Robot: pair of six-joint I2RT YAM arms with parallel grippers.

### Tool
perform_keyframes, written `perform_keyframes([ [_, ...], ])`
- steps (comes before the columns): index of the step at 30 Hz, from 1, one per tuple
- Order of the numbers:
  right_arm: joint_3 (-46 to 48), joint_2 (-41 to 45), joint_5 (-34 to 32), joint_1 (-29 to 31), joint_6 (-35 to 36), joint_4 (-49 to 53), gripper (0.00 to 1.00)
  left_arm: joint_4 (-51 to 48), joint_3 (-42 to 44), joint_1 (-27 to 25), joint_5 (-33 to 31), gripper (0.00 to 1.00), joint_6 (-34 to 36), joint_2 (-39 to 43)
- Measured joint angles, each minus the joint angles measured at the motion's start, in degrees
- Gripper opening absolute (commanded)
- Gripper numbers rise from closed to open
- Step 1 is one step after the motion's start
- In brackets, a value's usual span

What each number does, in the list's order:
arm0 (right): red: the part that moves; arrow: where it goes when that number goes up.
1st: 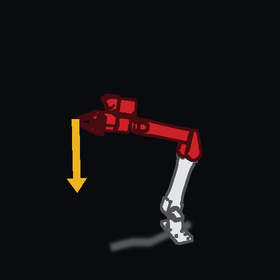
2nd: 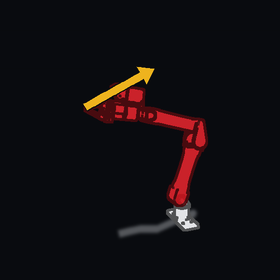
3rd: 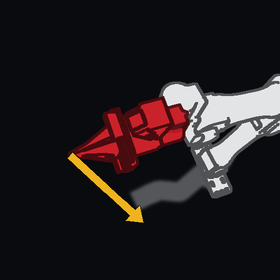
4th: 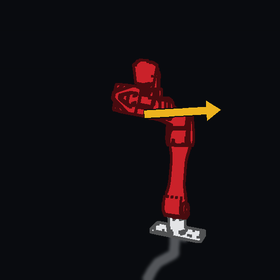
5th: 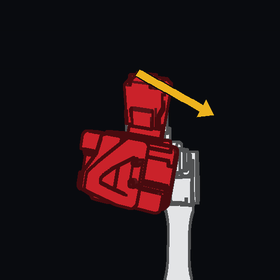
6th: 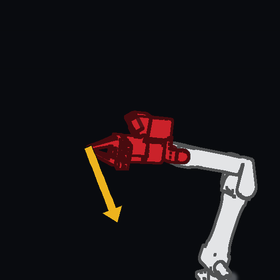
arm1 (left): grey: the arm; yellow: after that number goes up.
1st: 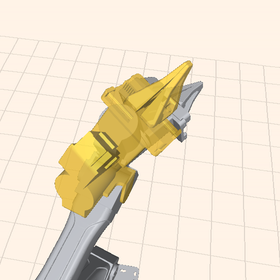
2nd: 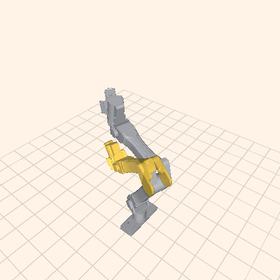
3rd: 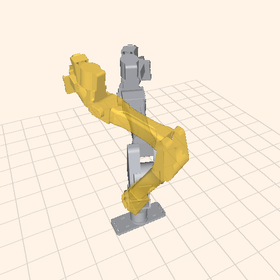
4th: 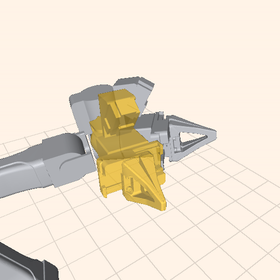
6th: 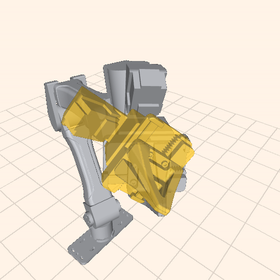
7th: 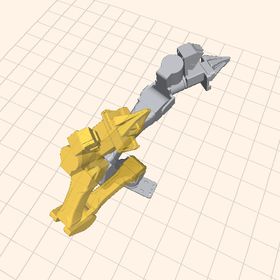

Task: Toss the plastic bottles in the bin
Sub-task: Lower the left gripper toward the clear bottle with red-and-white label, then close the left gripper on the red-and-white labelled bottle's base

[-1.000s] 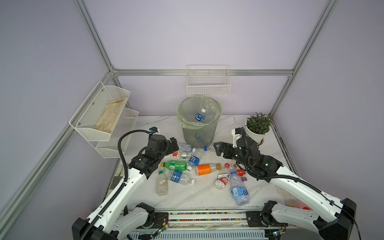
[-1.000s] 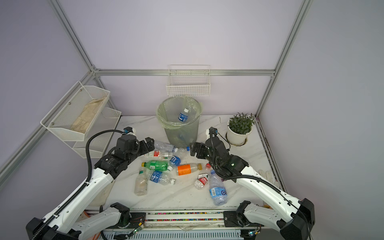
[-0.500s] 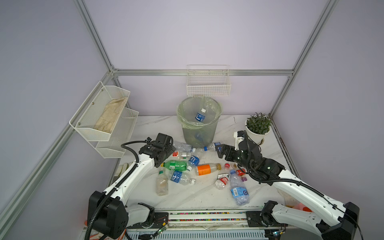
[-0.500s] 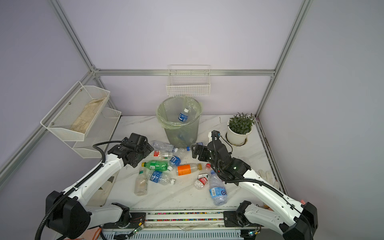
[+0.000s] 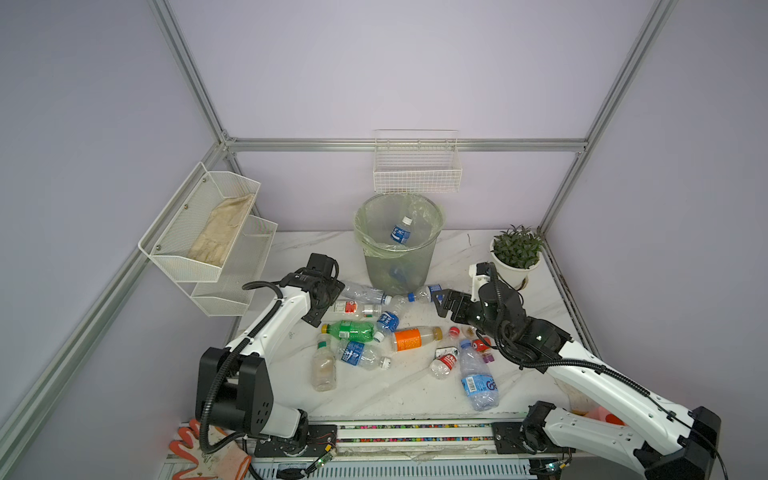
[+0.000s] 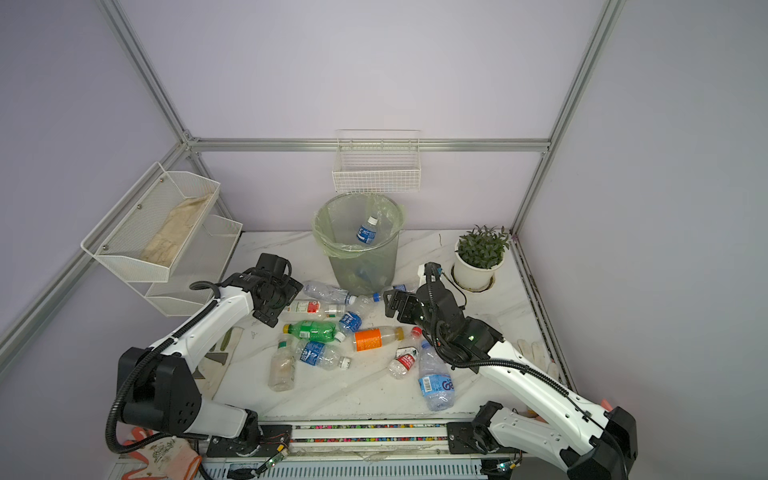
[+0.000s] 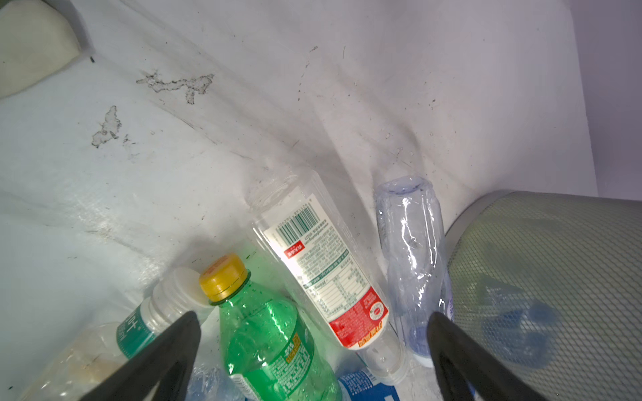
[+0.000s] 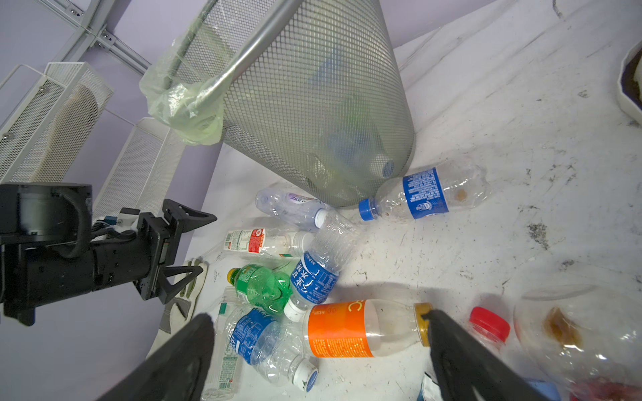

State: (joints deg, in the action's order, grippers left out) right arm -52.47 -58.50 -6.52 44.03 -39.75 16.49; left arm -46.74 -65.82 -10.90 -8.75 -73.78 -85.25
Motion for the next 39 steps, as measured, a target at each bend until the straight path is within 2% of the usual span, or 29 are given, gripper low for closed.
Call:
perform_keyframes([
  [12, -0.15, -1.90, -0.04, 0.00, -0.04, -0.17, 0.97, 0.00, -2.21, 2.67, 3.58, 0.98, -3.19, -7.43],
  [39, -0.46, -8.00, -0.20, 0.00, 1.07, -1.36, 0.97, 2.95, -2.21, 4.55, 5.09, 0.78, -4.59, -15.26],
])
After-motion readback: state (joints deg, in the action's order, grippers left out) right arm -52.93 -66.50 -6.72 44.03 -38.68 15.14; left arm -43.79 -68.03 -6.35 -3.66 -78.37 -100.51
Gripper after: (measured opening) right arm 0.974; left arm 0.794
